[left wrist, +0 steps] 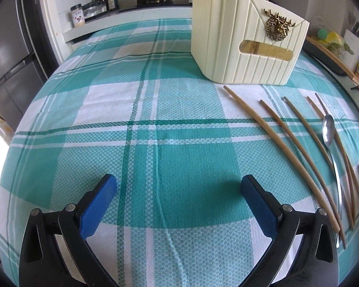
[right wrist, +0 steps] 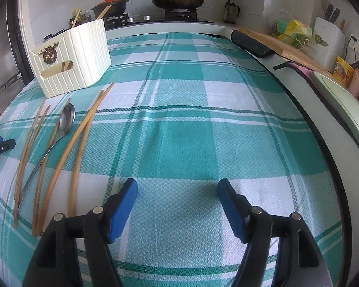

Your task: Organize utensils

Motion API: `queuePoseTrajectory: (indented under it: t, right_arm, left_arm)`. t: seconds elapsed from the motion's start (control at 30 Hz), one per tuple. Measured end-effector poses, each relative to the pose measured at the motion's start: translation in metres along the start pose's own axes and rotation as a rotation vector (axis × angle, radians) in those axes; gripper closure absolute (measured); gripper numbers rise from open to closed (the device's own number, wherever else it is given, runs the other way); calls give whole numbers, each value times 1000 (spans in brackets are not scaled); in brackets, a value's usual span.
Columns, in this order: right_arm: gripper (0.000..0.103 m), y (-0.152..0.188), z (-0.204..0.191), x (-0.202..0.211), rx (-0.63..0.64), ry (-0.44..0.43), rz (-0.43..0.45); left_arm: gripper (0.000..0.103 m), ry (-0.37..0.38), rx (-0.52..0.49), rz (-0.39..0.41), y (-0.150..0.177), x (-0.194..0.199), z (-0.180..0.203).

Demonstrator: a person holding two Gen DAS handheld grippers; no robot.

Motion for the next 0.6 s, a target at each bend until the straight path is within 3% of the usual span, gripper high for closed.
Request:
queuePoseTrajectory:
  t: [0.6]
  right_arm:
    - [32,0,-1,0,-2,-2,1]
  left_arm:
    - [0,4,3,3,0,0,0]
Point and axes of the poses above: each gripper's, at about its wrist camera, not at the fingertips, and x roughly against the way its jaws point, z to its right, y to its underside, the point moved 7 cm from there along -x, roughly the way its jaws point, and after that the axes turned 15 degrees about -y, right-handed, at the moved point
